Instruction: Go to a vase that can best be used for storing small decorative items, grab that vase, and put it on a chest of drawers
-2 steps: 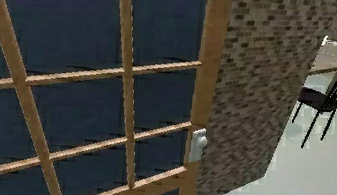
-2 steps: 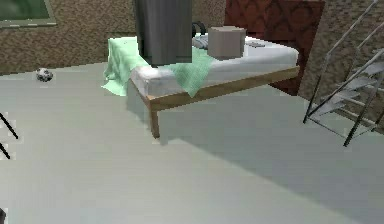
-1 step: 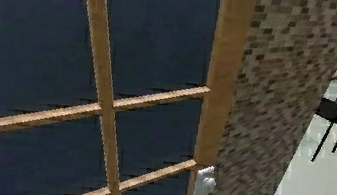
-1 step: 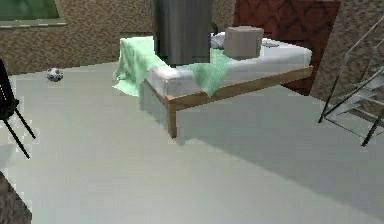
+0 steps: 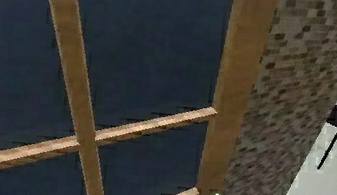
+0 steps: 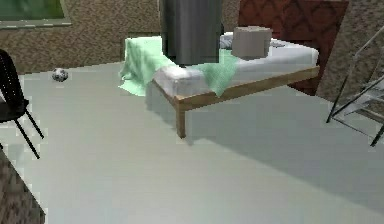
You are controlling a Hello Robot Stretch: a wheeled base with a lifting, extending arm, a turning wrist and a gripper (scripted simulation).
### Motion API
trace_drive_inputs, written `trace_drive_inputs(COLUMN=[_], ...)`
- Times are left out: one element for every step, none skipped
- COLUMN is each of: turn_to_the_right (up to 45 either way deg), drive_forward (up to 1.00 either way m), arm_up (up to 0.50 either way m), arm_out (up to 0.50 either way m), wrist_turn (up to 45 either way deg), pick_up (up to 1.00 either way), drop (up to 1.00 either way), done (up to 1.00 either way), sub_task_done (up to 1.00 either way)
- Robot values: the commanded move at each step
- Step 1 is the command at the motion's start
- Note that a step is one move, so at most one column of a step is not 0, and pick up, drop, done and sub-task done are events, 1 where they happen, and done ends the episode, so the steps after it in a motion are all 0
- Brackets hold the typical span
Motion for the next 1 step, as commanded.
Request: trace_drive_inputs(turn_to_the_right=[45.0], drive_forward=[0.0], arm_up=[0.0], arm_out=[0.0], wrist_turn=[0.0], pick_up=[0.0], drop=[0.0], done=[0.0], sub_task_done=[0.0])
